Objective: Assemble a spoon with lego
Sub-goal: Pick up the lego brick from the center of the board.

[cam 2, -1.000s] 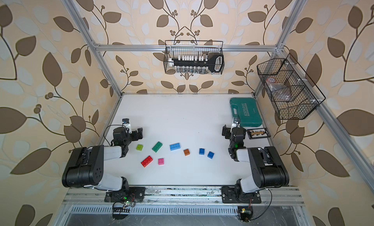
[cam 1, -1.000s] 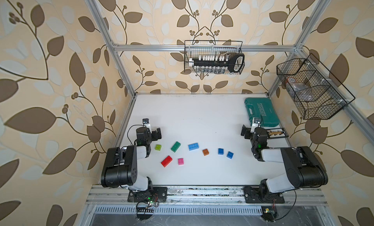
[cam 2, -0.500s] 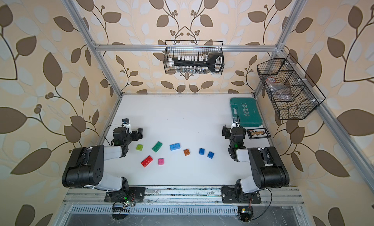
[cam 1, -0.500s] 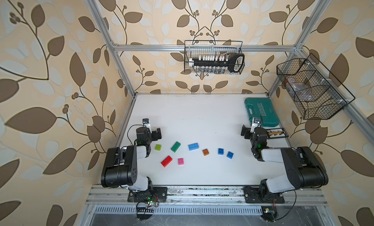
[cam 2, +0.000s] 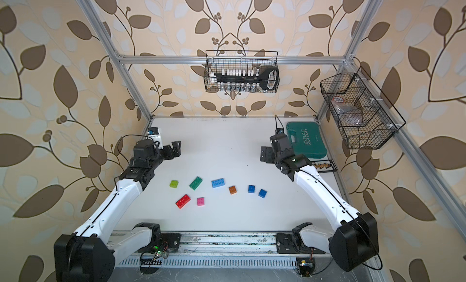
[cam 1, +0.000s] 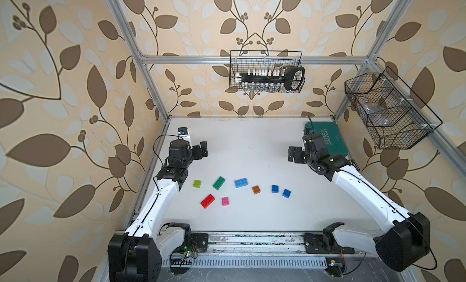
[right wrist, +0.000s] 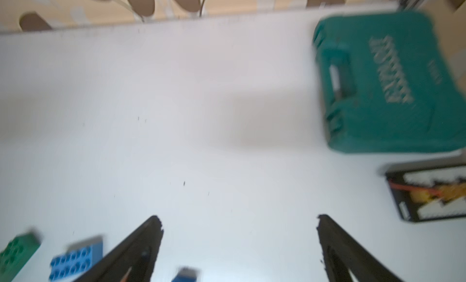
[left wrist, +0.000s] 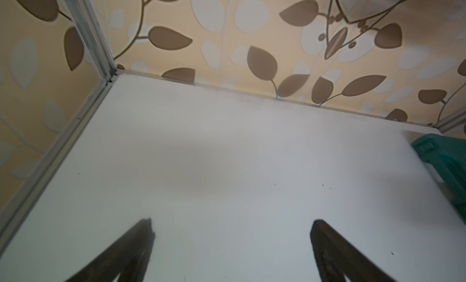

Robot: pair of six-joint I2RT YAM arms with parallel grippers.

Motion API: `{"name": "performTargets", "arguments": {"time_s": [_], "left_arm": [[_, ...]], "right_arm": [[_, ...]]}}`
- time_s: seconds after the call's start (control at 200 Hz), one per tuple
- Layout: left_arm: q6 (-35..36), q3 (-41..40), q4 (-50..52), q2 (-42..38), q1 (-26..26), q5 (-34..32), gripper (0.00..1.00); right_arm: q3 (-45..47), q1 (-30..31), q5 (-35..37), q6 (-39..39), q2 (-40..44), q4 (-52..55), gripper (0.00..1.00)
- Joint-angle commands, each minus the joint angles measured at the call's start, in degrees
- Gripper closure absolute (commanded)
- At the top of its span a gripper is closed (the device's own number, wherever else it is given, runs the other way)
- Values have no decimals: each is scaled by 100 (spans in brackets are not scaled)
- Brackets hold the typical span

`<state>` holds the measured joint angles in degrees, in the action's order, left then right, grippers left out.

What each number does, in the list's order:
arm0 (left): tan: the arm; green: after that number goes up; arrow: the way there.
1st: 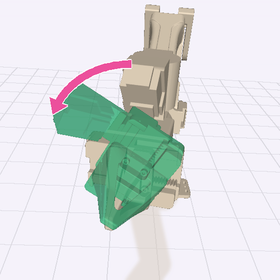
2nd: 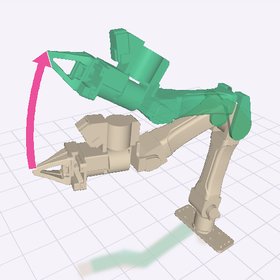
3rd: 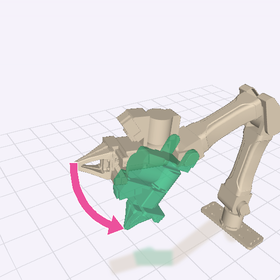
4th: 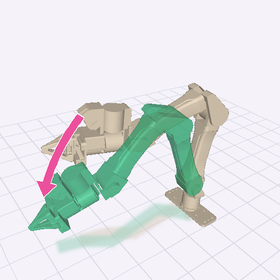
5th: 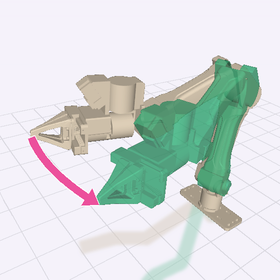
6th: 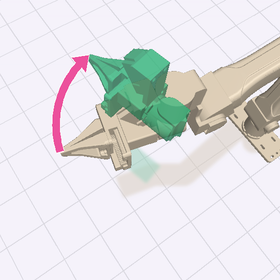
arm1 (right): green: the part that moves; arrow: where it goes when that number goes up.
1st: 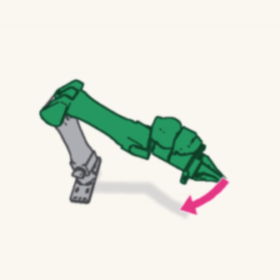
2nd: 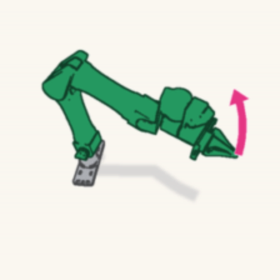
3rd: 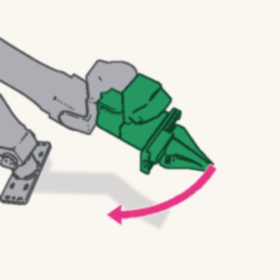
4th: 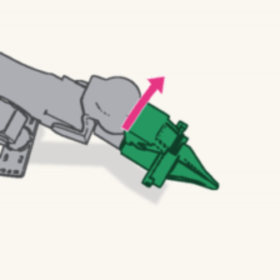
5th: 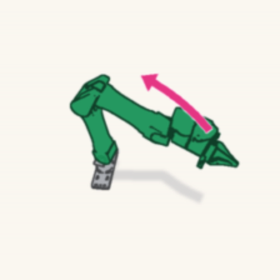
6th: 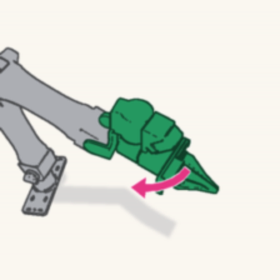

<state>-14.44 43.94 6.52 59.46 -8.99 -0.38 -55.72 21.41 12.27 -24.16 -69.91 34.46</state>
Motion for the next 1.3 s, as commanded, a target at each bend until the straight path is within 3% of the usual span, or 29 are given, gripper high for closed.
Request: {"name": "performTargets", "arguments": {"time_s": [0.0,0.16,0.38,0.92,1.295], "left_arm": [[-535,54,1076,-207,-457,95,1],[-598,-85,1429,-550,-1059,-101,1],[-861,-208,1617,-830,-1215,57,1],[-843,-198,1627,-579,-1420,-14,1],[-859,-133,1624,-454,-1568,-85,1]], "right_arm": [[480,47,-838,-917,269,1217,12],[792,92,-1238,-1202,110,1035,23],[1017,184,-1847,-1387,-586,571,33],[620,598,-1148,-1203,-1678,895,36],[523,639,-631,-908,-1714,1382,40]]}}
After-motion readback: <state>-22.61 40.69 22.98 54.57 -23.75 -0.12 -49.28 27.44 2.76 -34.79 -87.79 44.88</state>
